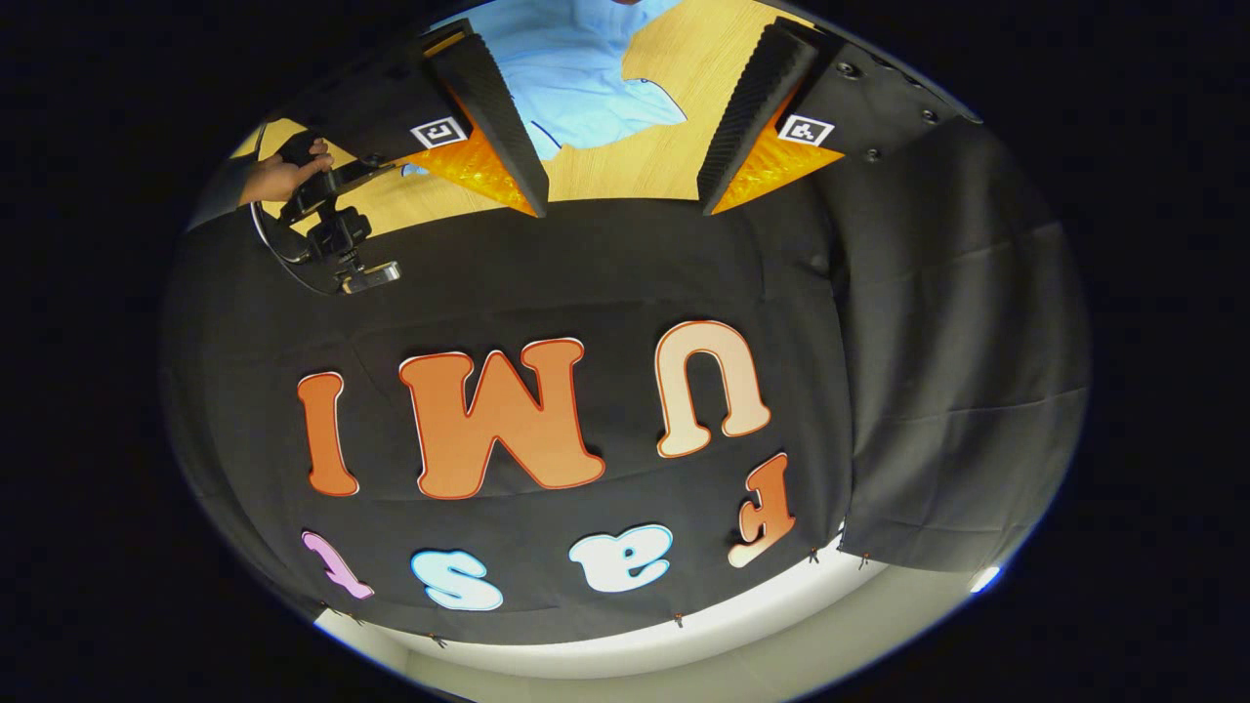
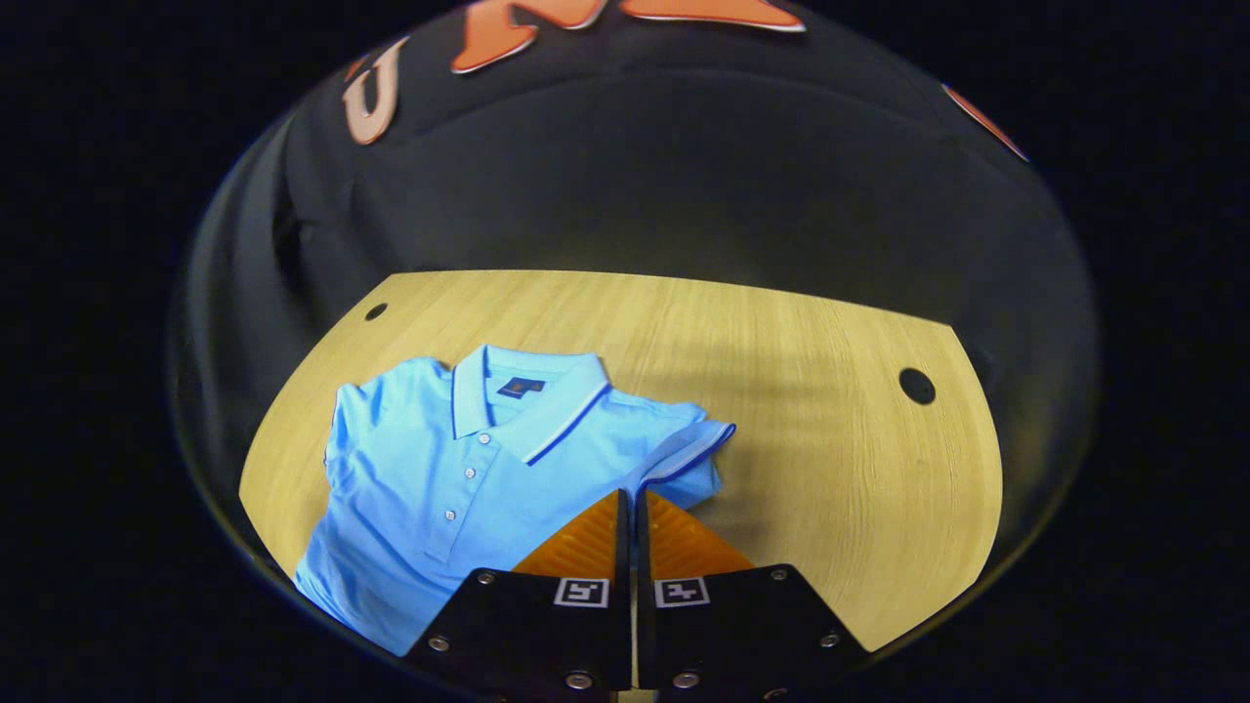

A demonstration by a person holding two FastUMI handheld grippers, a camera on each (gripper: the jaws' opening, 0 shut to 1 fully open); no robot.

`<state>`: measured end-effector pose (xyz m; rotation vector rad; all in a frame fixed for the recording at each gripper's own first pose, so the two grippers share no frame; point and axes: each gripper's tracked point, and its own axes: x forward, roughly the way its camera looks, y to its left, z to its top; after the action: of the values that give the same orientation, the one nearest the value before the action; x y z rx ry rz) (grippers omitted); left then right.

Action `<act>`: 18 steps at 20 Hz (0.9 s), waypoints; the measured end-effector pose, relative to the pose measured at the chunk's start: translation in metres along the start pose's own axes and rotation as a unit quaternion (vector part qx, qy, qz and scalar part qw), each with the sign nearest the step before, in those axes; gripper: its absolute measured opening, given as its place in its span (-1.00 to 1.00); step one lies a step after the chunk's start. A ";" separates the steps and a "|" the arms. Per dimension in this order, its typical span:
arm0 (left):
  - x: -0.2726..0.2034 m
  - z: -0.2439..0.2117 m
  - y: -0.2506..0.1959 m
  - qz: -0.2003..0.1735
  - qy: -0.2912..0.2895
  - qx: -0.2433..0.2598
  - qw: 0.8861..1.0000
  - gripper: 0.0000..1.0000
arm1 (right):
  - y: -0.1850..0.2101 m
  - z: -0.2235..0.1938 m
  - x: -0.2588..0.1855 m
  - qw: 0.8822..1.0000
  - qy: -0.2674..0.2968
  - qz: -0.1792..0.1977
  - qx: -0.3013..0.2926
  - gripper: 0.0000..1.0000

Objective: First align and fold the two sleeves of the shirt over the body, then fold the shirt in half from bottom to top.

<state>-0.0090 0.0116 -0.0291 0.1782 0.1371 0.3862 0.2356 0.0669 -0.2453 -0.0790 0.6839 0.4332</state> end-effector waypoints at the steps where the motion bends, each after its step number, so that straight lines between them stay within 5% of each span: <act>1: -0.001 -0.003 0.002 0.003 0.002 -0.002 1.000 1.00 | 0.011 0.001 0.001 1.000 -0.003 0.006 -0.020 -0.94; 5: -0.002 -0.012 0.007 0.012 0.013 -0.008 1.000 1.00 | 0.062 -0.003 0.002 0.994 -0.005 0.042 -0.100 -0.94; 9: 0.002 -0.026 0.015 0.022 0.031 -0.010 0.999 0.99 | 0.101 -0.020 0.008 0.976 -0.007 0.055 -0.209 -0.92; 12: 0.011 -0.045 0.027 0.030 0.061 -0.027 0.997 0.99 | 0.125 -0.036 0.001 0.965 0.006 0.087 -0.246 -0.59; 18: 0.041 -0.084 0.052 0.006 0.115 -0.086 0.990 0.97 | 0.090 -0.007 -0.036 0.984 -0.023 0.044 -0.173 0.21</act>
<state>-0.0040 0.0874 -0.1043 -0.0354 0.3289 0.4283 0.1693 0.1340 -0.2219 -0.3675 0.5624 0.6348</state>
